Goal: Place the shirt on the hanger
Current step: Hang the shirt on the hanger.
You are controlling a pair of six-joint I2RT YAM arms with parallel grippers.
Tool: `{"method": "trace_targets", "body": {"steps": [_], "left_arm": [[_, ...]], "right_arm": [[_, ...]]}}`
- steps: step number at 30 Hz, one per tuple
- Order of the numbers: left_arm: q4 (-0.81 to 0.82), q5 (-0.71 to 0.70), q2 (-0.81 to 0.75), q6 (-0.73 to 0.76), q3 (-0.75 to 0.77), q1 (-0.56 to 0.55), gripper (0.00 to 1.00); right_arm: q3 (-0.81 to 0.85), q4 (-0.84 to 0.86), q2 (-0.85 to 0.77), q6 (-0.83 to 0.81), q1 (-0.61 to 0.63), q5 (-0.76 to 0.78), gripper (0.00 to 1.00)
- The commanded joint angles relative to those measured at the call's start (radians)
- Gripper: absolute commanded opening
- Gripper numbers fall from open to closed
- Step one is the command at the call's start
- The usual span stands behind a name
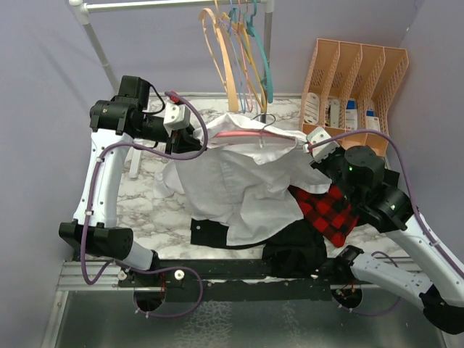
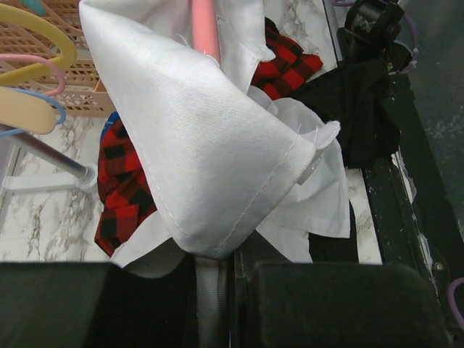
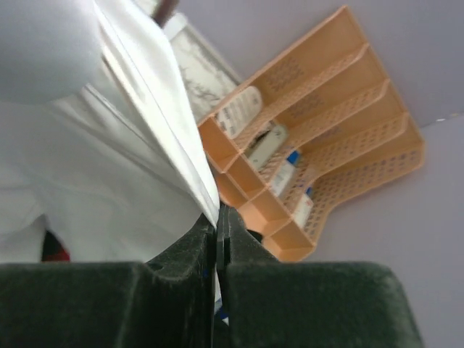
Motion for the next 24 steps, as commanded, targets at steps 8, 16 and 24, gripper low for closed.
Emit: {"method": "trace_targets", "body": {"steps": [8, 16, 24], "left_arm": [[0.538, 0.421, -0.032, -0.629, -0.052, 0.189, 0.0], [0.606, 0.424, -0.052, -0.689, -0.09, 0.192, 0.0], [0.669, 0.426, -0.068, -0.833, -0.115, 0.181, 0.0]], "right_arm": [[0.156, 0.11, -0.078, -0.084, -0.019, -0.063, 0.83], [0.257, 0.048, -0.004, 0.084, -0.019, -0.347, 0.84], [0.105, 0.288, 0.053, 0.197, -0.025, -0.028, 0.84]]}}
